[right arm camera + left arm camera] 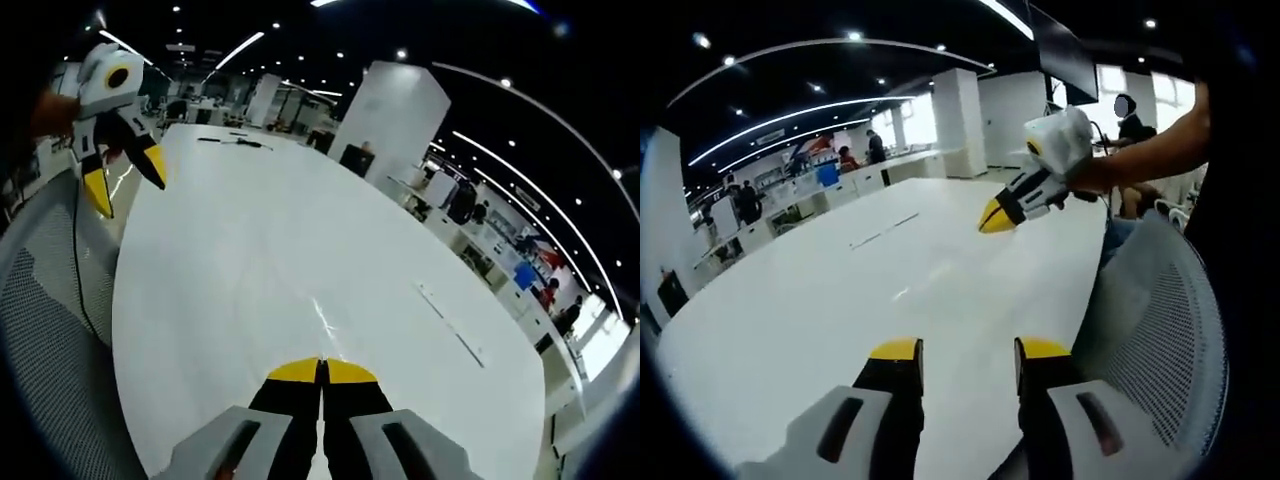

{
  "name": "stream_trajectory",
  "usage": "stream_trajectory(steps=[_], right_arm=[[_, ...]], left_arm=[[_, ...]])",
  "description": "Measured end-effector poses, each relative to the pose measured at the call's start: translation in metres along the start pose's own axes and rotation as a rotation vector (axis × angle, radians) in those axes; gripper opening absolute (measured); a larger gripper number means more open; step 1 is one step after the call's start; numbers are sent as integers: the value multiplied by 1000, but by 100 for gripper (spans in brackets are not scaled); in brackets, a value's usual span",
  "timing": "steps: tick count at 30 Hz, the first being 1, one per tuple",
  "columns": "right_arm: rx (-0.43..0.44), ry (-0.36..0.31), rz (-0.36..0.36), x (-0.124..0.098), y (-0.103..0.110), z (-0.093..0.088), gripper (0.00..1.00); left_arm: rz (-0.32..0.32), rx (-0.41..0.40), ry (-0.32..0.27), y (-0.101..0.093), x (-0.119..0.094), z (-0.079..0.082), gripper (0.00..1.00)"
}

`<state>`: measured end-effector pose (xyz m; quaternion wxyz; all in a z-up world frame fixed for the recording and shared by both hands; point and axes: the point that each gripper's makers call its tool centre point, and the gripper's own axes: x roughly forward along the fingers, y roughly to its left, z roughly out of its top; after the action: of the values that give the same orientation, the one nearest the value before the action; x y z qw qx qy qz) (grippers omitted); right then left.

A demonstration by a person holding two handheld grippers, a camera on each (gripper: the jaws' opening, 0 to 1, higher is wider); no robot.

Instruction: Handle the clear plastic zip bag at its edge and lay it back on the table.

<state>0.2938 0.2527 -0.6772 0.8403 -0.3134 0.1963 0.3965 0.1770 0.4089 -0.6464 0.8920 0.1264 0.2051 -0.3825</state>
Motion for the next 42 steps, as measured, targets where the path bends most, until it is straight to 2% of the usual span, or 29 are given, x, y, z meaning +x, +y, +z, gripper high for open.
stream_trajectory(steps=[9, 15, 21, 24, 30, 33, 42], right_arm=[[-47, 18, 37, 13, 6, -3, 0], [-81, 39, 31, 22, 2, -7, 0], [-75, 40, 22, 34, -3, -12, 0], [-81, 42, 43, 39, 2, -14, 0], [-106, 48, 65, 48, 16, -20, 0], [-130, 63, 73, 50, 22, -27, 0], [-114, 98, 109, 54, 34, -42, 0]], left_arm=[[-3, -20, 25, -8, 1, -18, 35], [-9, -23, 37, -10, 5, -34, 36], [-25, -35, 48, -19, 8, -37, 37], [-32, -24, 57, -14, 6, -44, 37], [-27, -38, 43, -13, 6, -42, 38], [-29, -20, 54, -16, 6, -44, 38], [-34, -15, 54, -24, 8, -36, 38]])
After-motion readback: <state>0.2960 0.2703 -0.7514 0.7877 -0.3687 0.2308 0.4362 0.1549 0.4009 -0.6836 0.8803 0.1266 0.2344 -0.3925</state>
